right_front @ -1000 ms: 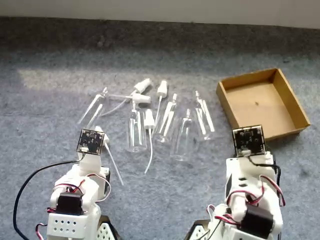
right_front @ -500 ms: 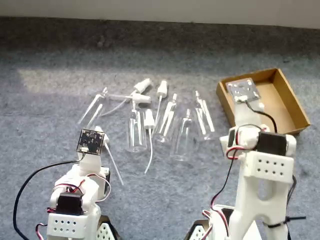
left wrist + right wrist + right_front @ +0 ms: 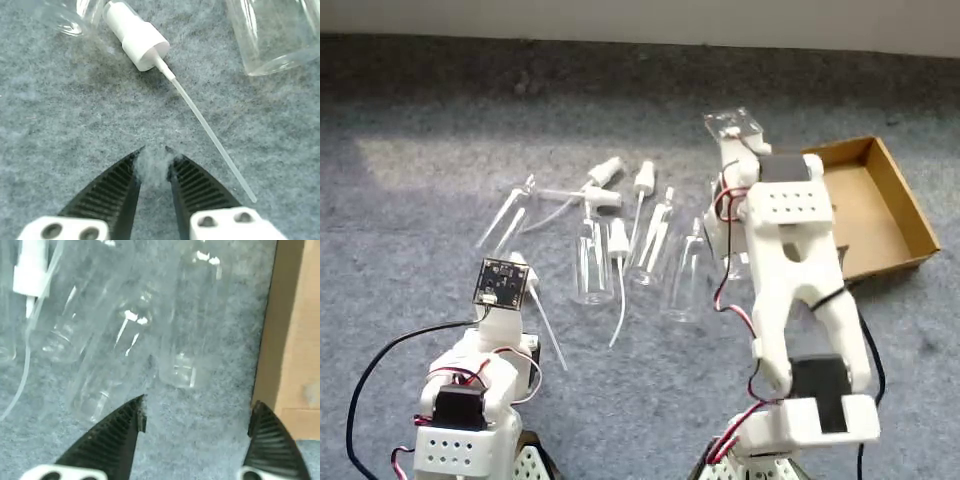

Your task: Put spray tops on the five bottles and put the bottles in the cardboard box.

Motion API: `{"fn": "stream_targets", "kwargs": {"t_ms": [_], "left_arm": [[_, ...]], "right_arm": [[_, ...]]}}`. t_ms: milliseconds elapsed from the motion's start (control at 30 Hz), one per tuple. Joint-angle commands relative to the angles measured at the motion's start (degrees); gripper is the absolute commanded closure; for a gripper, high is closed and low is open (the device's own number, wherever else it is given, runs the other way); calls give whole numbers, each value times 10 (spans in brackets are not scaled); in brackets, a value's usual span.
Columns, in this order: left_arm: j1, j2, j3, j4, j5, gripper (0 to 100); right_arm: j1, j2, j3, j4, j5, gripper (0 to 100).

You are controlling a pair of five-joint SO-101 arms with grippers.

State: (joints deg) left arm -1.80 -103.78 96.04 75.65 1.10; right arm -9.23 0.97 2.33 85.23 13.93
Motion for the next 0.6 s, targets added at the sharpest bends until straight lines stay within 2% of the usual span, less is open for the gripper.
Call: {"fn": "stream_targets", "kwargs": {"t_ms": [0,233,567], "left_arm": [[6,-4,11,2,3,969],[6,-4,11,2,3,969],[6,-4,11,2,3,969]], "right_arm": [[-10,82,-131,-7,-6,691],[-20,279,-364,24,-6,691],[-31,529,-717,135,-9,692]]}}
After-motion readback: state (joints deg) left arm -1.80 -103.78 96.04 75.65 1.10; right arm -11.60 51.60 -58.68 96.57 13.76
